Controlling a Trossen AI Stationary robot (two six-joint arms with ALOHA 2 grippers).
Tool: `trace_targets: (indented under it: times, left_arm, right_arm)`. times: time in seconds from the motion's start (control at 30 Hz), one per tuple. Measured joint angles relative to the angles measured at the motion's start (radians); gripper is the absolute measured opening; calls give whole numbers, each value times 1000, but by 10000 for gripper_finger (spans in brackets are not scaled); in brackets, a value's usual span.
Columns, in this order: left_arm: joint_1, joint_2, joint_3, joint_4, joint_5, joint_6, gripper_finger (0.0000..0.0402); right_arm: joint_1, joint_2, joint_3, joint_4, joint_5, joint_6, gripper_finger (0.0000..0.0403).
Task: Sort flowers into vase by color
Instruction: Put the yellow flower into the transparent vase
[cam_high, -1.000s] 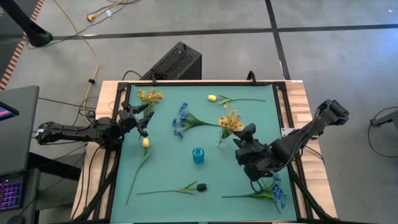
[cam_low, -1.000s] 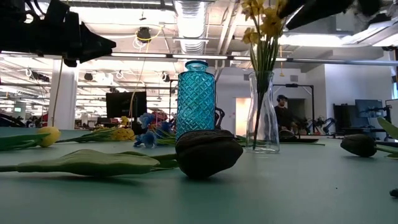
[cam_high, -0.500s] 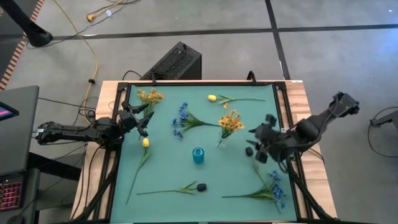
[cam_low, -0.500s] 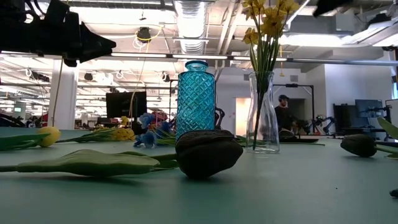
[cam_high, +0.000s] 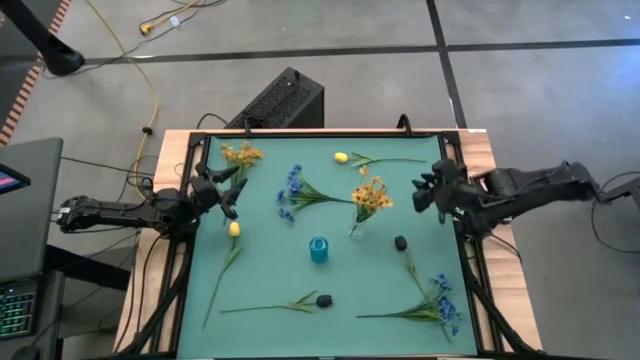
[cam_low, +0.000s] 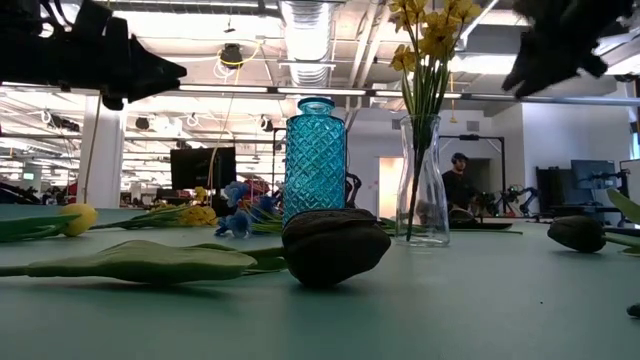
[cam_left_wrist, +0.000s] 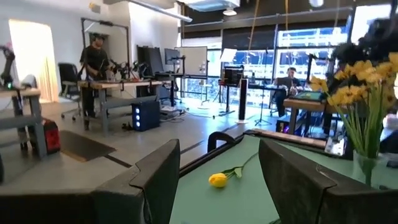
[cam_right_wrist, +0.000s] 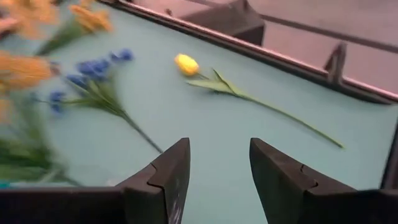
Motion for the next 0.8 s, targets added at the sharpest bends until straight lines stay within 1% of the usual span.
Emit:
trace_targets:
  times: [0.1,0.13,0.2,0.27,0.37,0.43,0.5,0.6,0.73,0.8]
  left_arm:
    - [25,3,2,-20,6,-51,210]
    - [38,10,14,-59,6,-78,210]
    - [77,38,70,-182,0,-158,207]
    - [132,88,157,-339,-16,-231,202]
    - [228,186,297,-556,-74,-317,193]
    - [300,260,381,-674,-72,-350,187]
    - [375,339,446,-764,-31,-380,182]
    - [476,462,477,-807,75,-406,177]
    - [572,640,479,-823,279,-449,176]
    - [593,712,479,-838,342,-471,176]
  right_arm:
    - [-138,20,-67,115,-103,-135,191]
    - [-185,29,-90,168,-150,-189,191]
    - [-277,48,-131,271,-237,-291,191]
    - [-363,69,-159,364,-318,-369,191]
    - [-471,93,-178,417,-361,-403,191]
    - [-526,102,-196,443,-361,-406,191]
    - [-575,112,-229,477,-368,-420,191]
    - [-625,127,-281,574,-388,-471,191]
    - [-667,152,-340,723,-491,-528,191]
    - [-671,160,-353,788,-549,-540,191]
